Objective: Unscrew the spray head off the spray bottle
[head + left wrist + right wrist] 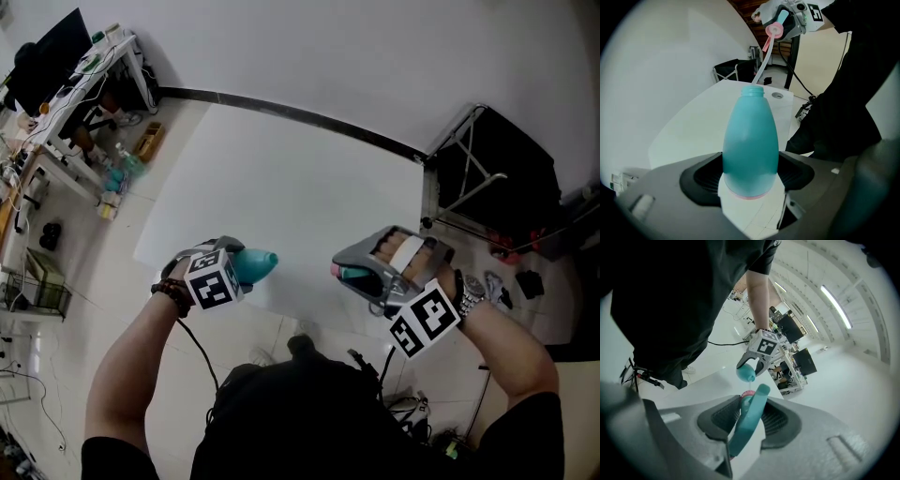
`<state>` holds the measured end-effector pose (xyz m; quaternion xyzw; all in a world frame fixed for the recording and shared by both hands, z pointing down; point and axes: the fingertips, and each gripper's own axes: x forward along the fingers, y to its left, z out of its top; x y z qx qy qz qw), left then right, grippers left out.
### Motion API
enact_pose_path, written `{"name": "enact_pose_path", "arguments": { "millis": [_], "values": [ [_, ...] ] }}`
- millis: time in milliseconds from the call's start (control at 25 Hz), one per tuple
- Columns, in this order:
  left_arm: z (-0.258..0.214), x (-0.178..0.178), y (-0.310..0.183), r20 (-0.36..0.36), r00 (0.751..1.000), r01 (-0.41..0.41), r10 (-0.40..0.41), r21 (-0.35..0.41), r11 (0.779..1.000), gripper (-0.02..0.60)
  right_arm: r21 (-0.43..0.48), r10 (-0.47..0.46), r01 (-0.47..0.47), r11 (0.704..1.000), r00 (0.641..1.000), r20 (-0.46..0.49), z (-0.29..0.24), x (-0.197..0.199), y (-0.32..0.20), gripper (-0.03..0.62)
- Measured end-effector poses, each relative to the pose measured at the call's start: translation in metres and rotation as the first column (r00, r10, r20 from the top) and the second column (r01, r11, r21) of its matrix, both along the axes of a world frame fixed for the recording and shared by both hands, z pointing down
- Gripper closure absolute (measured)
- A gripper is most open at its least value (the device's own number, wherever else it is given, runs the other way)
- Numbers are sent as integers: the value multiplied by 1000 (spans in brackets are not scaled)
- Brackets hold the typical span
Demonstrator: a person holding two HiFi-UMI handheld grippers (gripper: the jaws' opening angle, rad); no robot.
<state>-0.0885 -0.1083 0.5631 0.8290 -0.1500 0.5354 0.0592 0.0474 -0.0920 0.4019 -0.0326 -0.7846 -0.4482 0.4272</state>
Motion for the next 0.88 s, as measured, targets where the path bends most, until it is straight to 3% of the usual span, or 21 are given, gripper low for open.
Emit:
{"name": "enact_pose_path", "arguments": {
  "millis": [240, 520, 880],
  "values": [
    [7, -7, -10, -7, 998, 66, -65, 6, 998, 199, -24, 62, -61, 998, 997, 41, -7, 13, -10, 473],
    [8, -4, -27, -113, 973, 200, -199, -4, 980, 199, -84, 199, -190, 978, 973, 116, 2, 16, -31, 473],
    [0, 10, -54, -238, 917, 336, -320, 30, 941, 199, -282, 452, -386, 878, 864, 225, 34, 6, -61, 473]
  ]
}}
